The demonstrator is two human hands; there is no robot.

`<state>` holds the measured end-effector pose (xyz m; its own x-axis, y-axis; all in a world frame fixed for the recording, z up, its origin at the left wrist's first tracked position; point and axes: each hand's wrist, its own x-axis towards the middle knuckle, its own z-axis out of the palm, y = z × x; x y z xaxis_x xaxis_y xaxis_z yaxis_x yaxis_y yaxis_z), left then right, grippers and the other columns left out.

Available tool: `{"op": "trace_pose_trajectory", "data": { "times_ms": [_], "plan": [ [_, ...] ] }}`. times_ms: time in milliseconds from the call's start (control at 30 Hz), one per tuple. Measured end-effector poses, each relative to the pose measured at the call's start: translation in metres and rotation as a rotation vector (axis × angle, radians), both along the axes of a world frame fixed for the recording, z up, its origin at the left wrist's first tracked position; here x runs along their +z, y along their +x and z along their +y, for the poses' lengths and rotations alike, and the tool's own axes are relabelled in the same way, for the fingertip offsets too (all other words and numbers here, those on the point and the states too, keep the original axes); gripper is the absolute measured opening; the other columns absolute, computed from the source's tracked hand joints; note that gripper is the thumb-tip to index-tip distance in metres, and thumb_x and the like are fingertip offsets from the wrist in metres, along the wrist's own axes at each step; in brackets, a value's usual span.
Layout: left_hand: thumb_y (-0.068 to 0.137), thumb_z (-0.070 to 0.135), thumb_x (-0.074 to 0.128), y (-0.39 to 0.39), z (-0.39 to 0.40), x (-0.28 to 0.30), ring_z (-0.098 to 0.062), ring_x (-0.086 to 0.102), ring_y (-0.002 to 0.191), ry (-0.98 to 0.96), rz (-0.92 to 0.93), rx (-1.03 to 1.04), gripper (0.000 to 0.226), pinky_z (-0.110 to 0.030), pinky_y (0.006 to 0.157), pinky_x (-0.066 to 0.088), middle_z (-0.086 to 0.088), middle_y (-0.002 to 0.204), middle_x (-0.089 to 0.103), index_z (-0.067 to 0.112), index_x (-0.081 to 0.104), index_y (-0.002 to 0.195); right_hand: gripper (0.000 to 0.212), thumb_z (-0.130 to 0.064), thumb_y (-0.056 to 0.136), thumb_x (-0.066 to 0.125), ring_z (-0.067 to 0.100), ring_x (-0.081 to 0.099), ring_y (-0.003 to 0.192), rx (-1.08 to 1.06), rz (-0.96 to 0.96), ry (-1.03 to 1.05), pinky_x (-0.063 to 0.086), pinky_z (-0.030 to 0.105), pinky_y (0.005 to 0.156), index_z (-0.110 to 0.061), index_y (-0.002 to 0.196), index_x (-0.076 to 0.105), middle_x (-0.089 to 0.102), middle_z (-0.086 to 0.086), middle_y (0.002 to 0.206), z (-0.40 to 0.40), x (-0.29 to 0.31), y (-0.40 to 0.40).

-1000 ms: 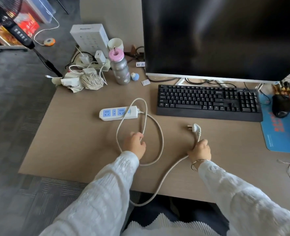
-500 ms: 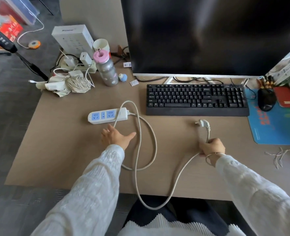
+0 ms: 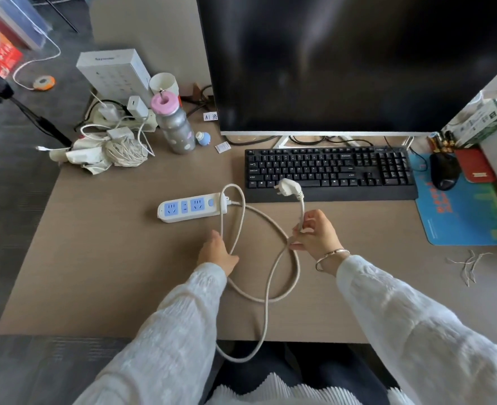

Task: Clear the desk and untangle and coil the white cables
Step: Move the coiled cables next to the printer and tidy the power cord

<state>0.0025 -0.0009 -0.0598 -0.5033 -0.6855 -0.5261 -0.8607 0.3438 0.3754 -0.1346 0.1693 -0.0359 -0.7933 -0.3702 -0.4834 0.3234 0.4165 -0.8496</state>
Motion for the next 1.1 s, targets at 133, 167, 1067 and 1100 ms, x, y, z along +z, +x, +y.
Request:
{"op": "trace_pose_trajectory", "data": {
  "times_ms": [133,167,1067,1100],
  "plan": [
    [0.076,-0.003,0.061,0.005,0.003,0.006,-0.028,0.068,0.06,0.489,0.215,0.268,0.019,-0.027,0.05,0.05,-0.01,0.073,0.072,0.002,0.052,0.091,0.03,0.012,0.086,0.058,0.031,0.067,0.069,0.017,-0.078,-0.068,0.059,0.05,0.068,-0.009,0.1,0.042,0.055,0.015,0.092,-0.021,-0.003,0.01],
    [0.078,-0.007,0.055,0.006,0.006,0.01,-0.033,0.069,0.066,0.594,0.255,0.332,0.015,-0.025,0.047,0.044,-0.008,0.067,0.071,0.003,0.052,0.089,0.029,0.012,0.086,0.058,0.031,0.066,0.068,0.022,-0.09,-0.077,0.06,0.049,0.066,-0.008,0.102,0.043,0.055,0.015,0.092,-0.026,-0.003,0.012],
    [0.09,0.039,0.066,0.059,-0.006,0.031,-0.008,0.035,0.041,0.603,0.662,0.727,0.025,-0.024,0.046,0.042,0.009,0.05,0.038,0.017,0.055,0.086,0.032,0.004,0.086,0.043,0.041,0.048,0.108,0.569,0.476,0.73,0.041,0.04,0.087,-0.001,0.117,0.042,0.046,0.021,0.122,-0.031,-0.035,0.052],
    [0.091,0.038,0.064,0.06,-0.007,0.03,-0.007,0.035,0.039,0.583,0.674,0.802,0.024,-0.023,0.045,0.041,0.009,0.049,0.038,0.018,0.055,0.084,0.031,0.007,0.085,0.04,0.043,0.051,0.106,0.56,0.469,0.724,0.04,0.041,0.085,0.001,0.115,0.042,0.047,0.023,0.121,-0.029,-0.035,0.052]
  ]
}}
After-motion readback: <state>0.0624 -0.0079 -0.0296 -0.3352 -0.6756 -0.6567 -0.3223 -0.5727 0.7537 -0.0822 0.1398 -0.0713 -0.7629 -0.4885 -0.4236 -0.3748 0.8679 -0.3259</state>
